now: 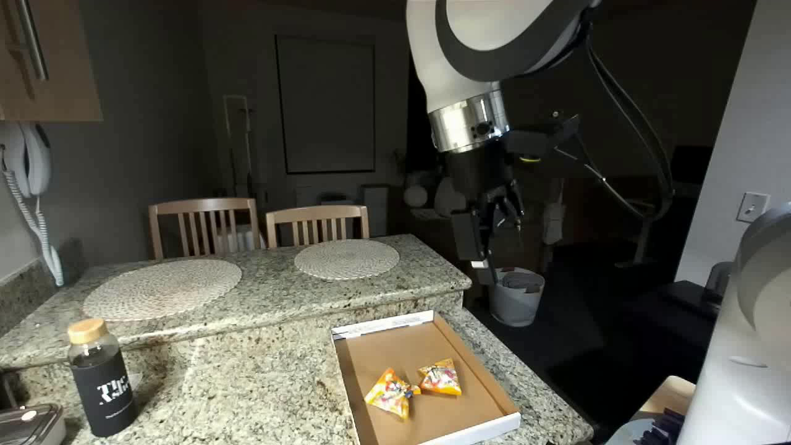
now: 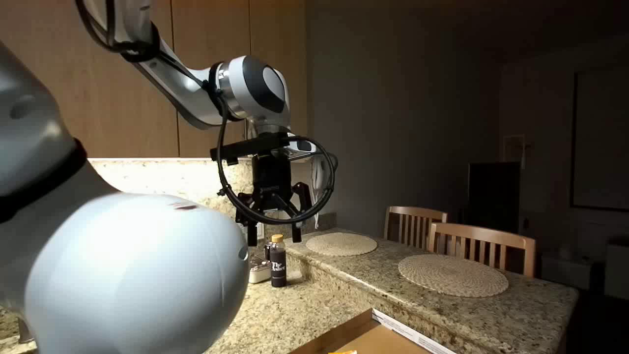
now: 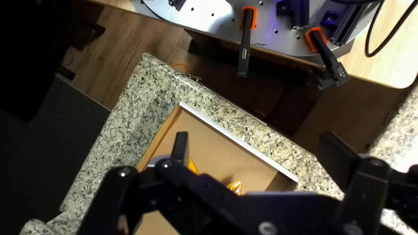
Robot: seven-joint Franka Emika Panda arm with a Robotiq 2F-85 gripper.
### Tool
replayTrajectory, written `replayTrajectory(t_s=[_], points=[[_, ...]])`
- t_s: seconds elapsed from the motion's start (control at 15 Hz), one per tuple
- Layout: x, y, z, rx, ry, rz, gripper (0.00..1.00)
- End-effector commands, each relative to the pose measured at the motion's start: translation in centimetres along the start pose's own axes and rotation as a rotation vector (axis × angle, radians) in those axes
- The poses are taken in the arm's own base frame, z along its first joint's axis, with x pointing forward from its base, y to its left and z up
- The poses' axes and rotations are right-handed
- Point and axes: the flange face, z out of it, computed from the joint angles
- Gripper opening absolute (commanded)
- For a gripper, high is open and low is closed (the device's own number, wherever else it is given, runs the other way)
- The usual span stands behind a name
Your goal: Pick up the objects from the cover box and put them on the counter
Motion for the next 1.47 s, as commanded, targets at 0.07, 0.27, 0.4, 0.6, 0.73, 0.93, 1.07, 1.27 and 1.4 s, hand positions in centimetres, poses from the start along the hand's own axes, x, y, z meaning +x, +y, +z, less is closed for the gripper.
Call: replayTrajectory(t_s=[0.07,0.27,0.4,0.6,0.73,0.93,1.07,1.27,1.4], points=[[0.0,0.0,-0.1,0.000,-0.001,0.000,1.00],[0.0,0.0,-0.1,0.000,-0.001,0.000,1.00],[0.0,0.0,-0.1,0.000,-0.001,0.000,1.00],[0.0,0.0,-0.1,0.000,-0.001,0.000,1.00],[0.8,0.5,0.5,0.075,0.047,0.084,1.00],[2.3,1.2,1.7,0.179,0.131,0.200,1.00],[4.0,1.5,2.9,0.230,0.167,0.294,1.00],[5.8,2.3,4.9,0.243,0.151,0.444,1.00],[5.0,2.3,4.4,0.225,0.152,0.390,1.00]])
